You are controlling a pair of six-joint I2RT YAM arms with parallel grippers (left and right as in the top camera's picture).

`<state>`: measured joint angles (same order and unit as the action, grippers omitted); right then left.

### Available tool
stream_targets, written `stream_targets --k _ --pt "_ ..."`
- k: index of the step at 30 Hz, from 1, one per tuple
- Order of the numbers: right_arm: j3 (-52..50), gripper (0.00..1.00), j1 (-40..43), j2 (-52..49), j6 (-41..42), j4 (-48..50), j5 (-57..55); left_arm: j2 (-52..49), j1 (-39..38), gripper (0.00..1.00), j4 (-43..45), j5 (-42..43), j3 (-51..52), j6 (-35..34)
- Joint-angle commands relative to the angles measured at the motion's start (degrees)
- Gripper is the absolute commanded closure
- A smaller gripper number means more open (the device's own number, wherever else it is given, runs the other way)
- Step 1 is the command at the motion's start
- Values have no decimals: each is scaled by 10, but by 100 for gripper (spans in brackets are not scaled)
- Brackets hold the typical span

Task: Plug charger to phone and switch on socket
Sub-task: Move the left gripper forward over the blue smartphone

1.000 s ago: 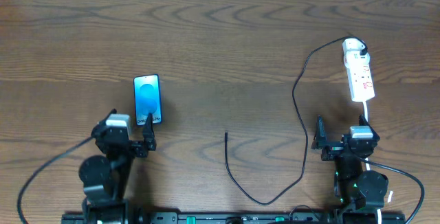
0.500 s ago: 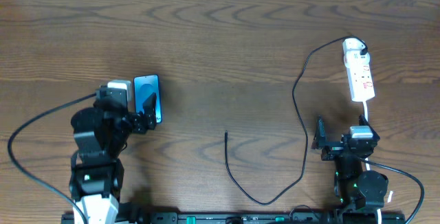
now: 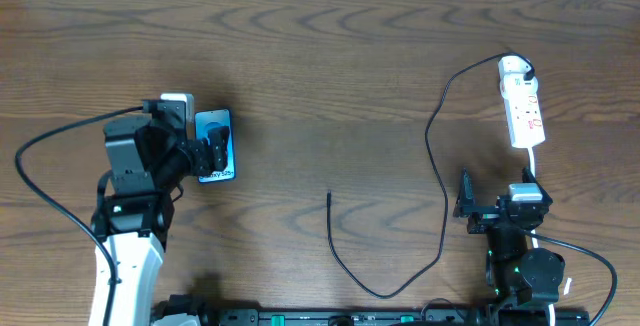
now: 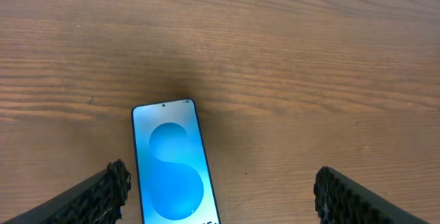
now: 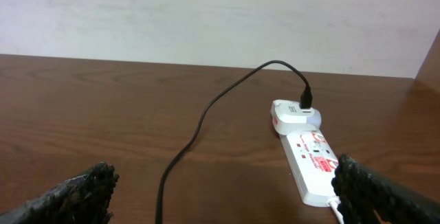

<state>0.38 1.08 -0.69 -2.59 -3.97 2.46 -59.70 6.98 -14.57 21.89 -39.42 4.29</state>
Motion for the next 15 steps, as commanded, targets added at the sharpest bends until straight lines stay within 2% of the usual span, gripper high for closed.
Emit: stream_targets --k 1,15 --pt "-1 1 -12 3 -7 -2 -6 -5 2 12 -14 6 -29 -5" --pt "-1 1 -12 3 -7 -3 -6 -5 2 12 -56 -20 -41 -5"
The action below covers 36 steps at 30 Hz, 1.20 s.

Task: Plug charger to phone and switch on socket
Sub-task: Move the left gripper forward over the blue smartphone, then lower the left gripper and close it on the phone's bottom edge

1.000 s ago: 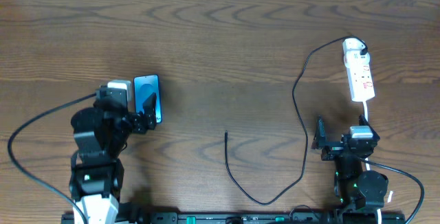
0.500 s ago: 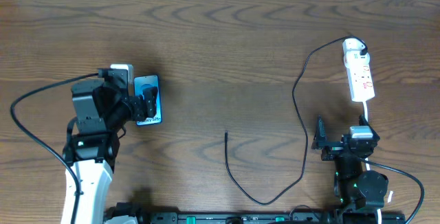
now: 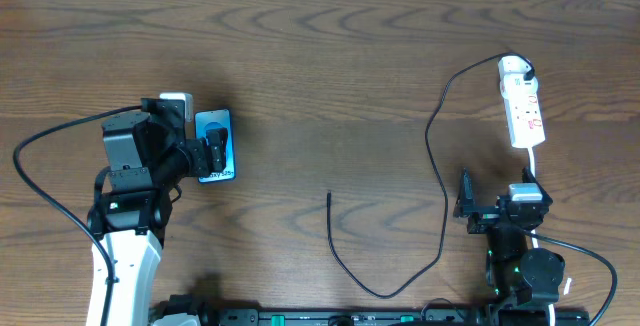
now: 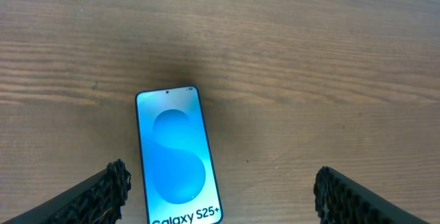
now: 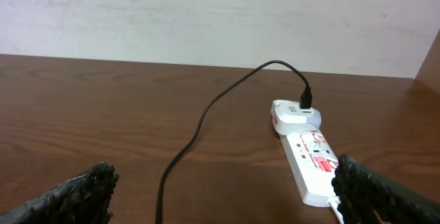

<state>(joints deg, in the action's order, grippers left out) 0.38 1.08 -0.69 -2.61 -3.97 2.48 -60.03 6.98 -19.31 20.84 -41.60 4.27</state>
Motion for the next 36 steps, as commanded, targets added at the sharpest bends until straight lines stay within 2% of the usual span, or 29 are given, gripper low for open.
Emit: stream_targets --k 1,14,22,30,36 --pt "-1 1 -12 3 -7 -3 -7 -2 2 12 -12 -10 -21 -5" --pt "-1 1 -12 3 -7 -3 -7 -79 -9 12 -63 -18 -85 -5" --pt "-1 1 -12 3 -7 -3 -7 -149 -40 12 -114 -63 -161 0" --pt "-1 1 -12 4 -7 -3 -7 -196 -74 12 -166 -142 -229 0" --pt "-1 1 -12 3 -7 -2 -7 -236 -76 12 -205 -145 -283 -1"
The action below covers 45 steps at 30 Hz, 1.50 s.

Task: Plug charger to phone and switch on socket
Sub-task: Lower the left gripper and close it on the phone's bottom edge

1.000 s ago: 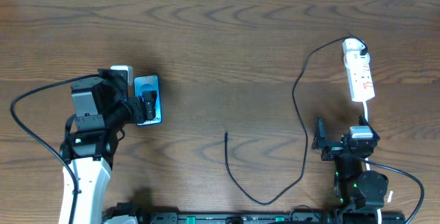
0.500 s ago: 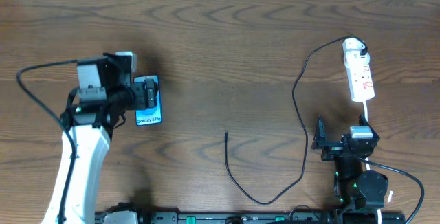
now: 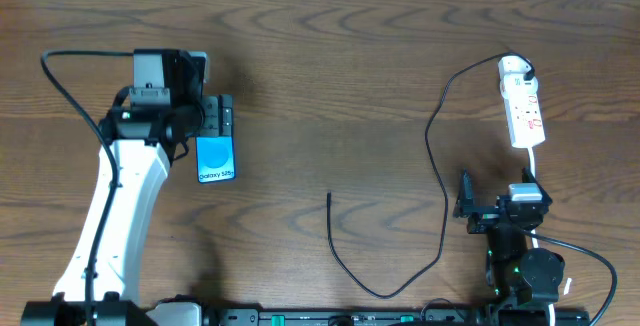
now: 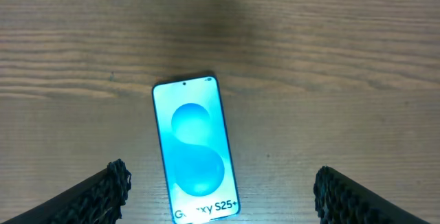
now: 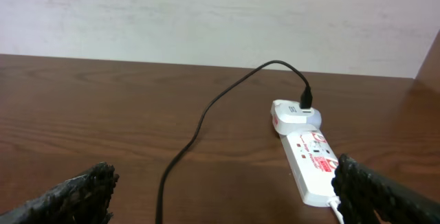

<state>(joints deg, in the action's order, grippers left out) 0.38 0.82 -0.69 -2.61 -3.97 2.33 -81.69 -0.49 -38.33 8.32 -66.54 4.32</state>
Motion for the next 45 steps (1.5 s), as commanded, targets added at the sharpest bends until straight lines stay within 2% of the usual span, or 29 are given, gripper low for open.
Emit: stream_targets --k 1,14,33,34,36,37,39,40,41,42,43,45 --pt "-1 1 -9 3 -7 -3 -5 -26 -1 12 -22 -20 -42 -1" --pt "-1 1 -9 3 -7 -2 -5 -96 -1 12 -66 -20 -88 -1" --pt "-1 1 -9 3 -7 -3 -5 -105 -1 12 -90 -14 -88 -1" --pt "-1 1 -9 4 -7 -2 -5 -105 -1 14 -90 -15 -88 -1" --pt "-1 1 -9 4 -7 -3 -5 -105 -1 48 -92 -15 -88 -1" --pt "-1 1 -9 3 -7 -3 -5 -105 -1 60 -92 -15 -88 -1" --pt "-1 1 -9 3 -7 -3 -5 -105 -1 63 -91 -15 -88 -1" --pt "-1 1 -9 3 -7 -2 -5 -105 -1 53 -90 -15 -88 -1" --pt "-1 1 -9 3 -7 -3 -5 -105 -1 26 -90 -15 -88 -1" --pt "-1 1 -9 3 -7 -3 -5 -105 -1 8 -90 -15 -88 -1" --pt "-1 1 -9 3 -7 -2 -5 -105 -1 0 -90 -15 -88 -2" --pt "-1 1 -9 3 -7 -2 -5 -105 -2 0 -92 -14 -88 -9"
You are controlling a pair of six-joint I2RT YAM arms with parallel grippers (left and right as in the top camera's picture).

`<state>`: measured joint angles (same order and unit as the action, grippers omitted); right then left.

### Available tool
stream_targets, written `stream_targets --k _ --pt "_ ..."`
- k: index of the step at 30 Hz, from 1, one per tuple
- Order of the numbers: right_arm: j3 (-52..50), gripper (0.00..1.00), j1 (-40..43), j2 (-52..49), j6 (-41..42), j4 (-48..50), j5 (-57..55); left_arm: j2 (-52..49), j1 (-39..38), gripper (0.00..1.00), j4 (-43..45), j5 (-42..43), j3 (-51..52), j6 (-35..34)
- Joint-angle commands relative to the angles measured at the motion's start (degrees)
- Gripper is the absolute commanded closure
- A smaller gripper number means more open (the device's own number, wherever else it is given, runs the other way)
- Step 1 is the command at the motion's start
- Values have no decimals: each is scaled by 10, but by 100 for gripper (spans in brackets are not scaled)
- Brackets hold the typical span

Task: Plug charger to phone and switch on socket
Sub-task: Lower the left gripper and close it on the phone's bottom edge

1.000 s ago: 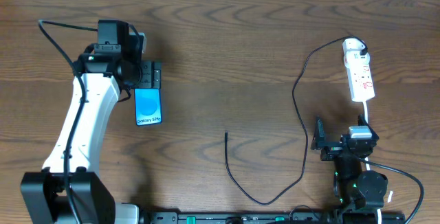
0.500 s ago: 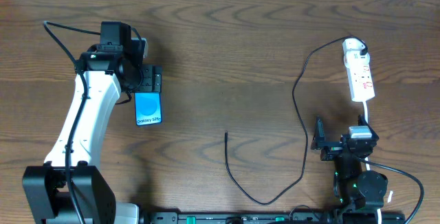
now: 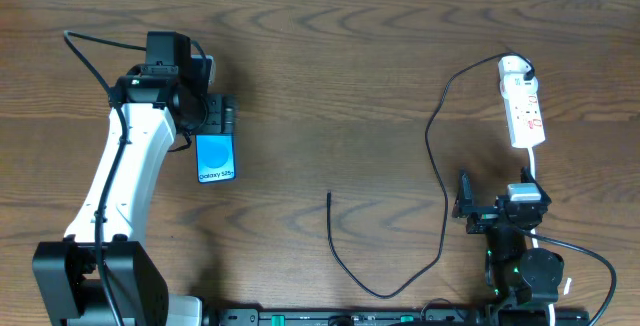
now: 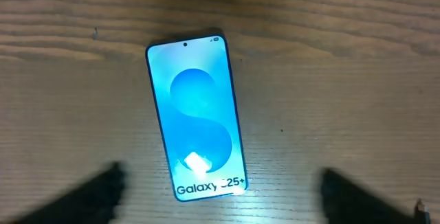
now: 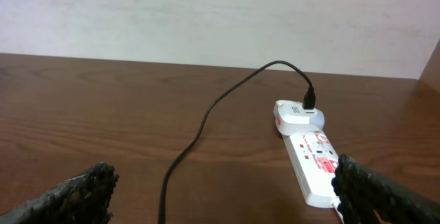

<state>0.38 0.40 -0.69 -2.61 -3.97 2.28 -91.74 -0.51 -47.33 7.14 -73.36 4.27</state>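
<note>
The phone [image 3: 216, 158] lies face up on the wooden table at the left, its blue screen lit; the left wrist view shows the whole phone [image 4: 196, 114]. My left gripper [image 3: 218, 118] hovers open over the phone's far end, its fingers blurred and wide apart around the phone's near end [image 4: 221, 200]. A black charger cable [image 3: 437, 166] runs from the white adapter [image 3: 513, 65] in the power strip [image 3: 522, 106] to a free end [image 3: 329, 197] at mid-table. My right gripper [image 3: 497, 206] rests open at the near right, with the strip [image 5: 313, 165] ahead of it.
The table's far edge meets a pale wall [image 5: 206, 11]. The cable [image 5: 206, 121] loops across the table between the two arms. The strip's white lead [image 3: 533, 166] runs down beside the right arm.
The whole phone now shows in the left wrist view, higher in the frame, and the left fingers are blurred. The left arm's wrist has shifted slightly. Phone, cable and right arm are unmoved.
My left gripper first hung open over the phone, reaching in from the near left. By 1.5 s ago the arm stood stretched to the far side, gripper above the phone's far end, where it remains. The phone, cable, strip and right arm stayed put.
</note>
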Motion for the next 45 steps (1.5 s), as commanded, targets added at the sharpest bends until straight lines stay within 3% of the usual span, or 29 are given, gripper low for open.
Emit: stream_targets --k 1,9,29,45 --pt "-1 1 -5 3 -7 -2 -5 -4 -2 0 -2 -3 -20 -12" --pt "-1 1 -5 3 -7 -3 -5 -16 -6 0 -11 -4 -20 -20" --pt "-1 1 -5 3 -7 -3 -5 -155 -5 1 1 -33 -19 -21" --pt "-1 1 -5 3 -7 -3 -5 -194 -5 1 21 -64 -18 -96"
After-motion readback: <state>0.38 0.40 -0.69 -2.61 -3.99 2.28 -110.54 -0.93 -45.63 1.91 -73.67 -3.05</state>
